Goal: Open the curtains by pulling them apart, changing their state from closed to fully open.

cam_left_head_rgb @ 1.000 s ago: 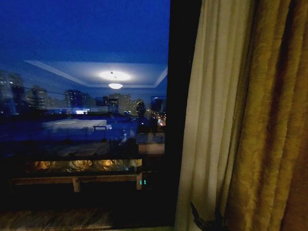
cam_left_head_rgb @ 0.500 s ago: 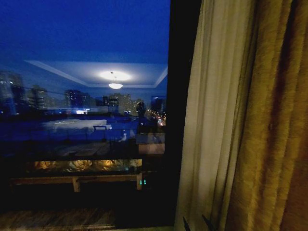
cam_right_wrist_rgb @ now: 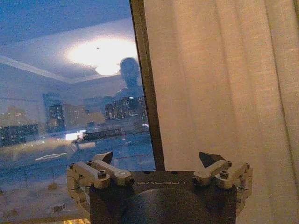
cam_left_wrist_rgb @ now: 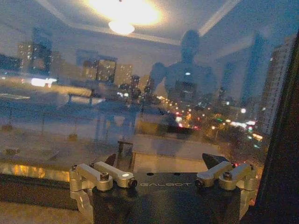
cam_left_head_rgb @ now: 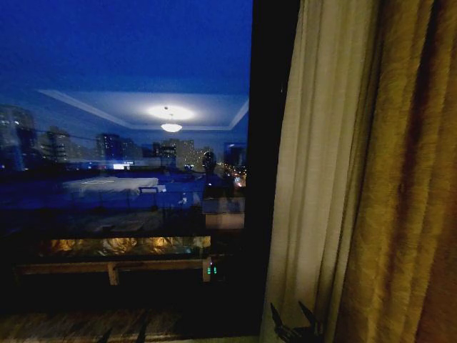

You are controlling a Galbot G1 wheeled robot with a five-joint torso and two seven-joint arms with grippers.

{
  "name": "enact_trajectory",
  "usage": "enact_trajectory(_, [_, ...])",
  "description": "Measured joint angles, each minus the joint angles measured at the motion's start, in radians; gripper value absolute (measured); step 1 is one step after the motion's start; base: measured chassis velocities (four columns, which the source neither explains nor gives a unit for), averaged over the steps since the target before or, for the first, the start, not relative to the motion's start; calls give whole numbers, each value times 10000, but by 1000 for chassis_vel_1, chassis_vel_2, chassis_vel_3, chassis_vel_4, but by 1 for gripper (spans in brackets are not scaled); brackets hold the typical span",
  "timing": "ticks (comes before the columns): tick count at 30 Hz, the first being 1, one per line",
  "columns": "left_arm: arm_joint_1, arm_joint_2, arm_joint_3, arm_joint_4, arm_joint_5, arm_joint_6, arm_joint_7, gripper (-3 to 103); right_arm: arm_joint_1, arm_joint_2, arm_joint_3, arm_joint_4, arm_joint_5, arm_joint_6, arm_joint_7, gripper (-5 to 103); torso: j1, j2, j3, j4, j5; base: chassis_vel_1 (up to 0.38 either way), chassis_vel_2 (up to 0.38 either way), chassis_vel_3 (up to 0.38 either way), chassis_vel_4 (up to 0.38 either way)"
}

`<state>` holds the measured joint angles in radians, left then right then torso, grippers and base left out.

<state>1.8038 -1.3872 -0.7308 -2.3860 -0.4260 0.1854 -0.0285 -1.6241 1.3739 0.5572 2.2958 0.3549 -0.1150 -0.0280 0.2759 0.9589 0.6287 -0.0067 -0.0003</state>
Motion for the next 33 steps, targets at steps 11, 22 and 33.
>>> enact_trajectory(11, [2, 74, -229, 67, -1, 44, 24, 100, -78, 0, -46, 0, 18, -201, 280, 100, 0, 0, 0, 0, 1, 0, 0, 0, 0])
enact_trajectory(22, [-69, 126, -237, 229, 7, -4, 30, 100, -100, 0, -82, 207, -149, -446, 469, 100, 0, -1, 0, 0, 1, 0, 0, 0, 0])
enact_trajectory(33, [-92, 195, -298, 395, -4, -179, 40, 100, -204, 0, -228, 400, -331, -598, 477, 100, 0, -1, 0, 1, 2, 132, 131, -108, -123])
